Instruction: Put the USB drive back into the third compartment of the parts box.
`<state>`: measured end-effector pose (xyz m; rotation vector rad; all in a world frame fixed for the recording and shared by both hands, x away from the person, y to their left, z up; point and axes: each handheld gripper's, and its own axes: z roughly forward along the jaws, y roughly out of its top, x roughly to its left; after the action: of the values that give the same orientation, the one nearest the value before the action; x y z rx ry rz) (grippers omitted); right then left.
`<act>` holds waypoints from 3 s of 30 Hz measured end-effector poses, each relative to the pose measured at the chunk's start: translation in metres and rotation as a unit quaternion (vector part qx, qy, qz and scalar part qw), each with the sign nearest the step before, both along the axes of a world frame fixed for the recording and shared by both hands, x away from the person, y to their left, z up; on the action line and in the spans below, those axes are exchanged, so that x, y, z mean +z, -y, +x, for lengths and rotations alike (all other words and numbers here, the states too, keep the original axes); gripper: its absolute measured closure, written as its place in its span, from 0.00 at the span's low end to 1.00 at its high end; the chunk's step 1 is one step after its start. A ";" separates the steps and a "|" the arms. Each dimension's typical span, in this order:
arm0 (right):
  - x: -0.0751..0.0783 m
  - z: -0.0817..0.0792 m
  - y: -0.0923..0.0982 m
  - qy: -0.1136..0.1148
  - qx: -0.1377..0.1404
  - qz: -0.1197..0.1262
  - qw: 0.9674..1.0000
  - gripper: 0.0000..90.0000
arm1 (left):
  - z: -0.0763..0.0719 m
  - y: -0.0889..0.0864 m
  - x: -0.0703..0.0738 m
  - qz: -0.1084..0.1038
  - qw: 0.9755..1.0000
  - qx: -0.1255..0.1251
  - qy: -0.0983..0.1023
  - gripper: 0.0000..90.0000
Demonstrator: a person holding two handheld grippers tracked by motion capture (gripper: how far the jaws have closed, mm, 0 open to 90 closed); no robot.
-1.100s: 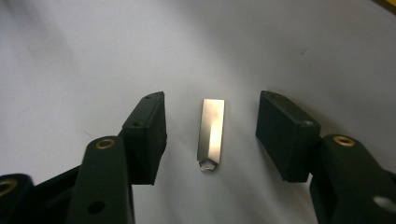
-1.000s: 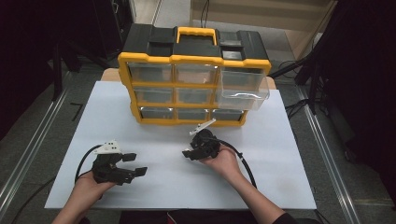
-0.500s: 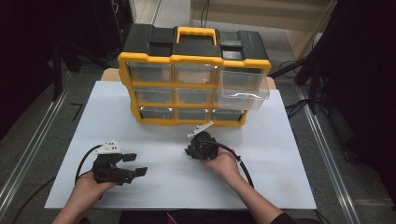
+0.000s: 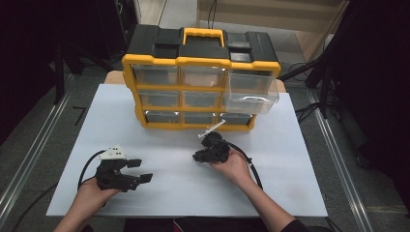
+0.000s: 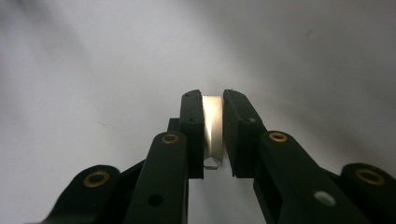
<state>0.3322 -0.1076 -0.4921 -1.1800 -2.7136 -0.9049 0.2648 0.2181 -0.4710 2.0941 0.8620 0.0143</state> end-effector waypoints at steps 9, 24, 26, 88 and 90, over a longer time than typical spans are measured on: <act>0.014 -0.005 -0.002 -0.002 0.048 0.001 0.999 0.85 | 0.000 0.000 0.000 -0.001 1.000 0.003 0.001 0.28; 0.033 -0.009 -0.003 -0.007 0.127 -0.005 0.992 0.85 | 0.000 -0.001 0.000 0.000 1.000 0.006 0.000 0.28; 0.037 -0.011 -0.003 -0.007 0.139 -0.006 0.990 0.85 | -0.001 -0.001 0.000 -0.001 1.000 0.005 0.001 0.28; 0.201 -0.001 -0.002 0.031 0.234 0.005 0.972 0.85 | -0.001 -0.001 -0.001 -0.001 1.000 0.004 -0.002 0.28; 0.205 0.000 -0.001 0.031 0.234 0.007 0.972 0.85 | -0.001 -0.001 -0.001 0.000 1.000 0.003 -0.002 0.28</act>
<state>0.3325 -0.1064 -0.2867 -0.4695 -2.8321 -0.8935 0.2640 0.2188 -0.4718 2.0931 0.8707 0.0126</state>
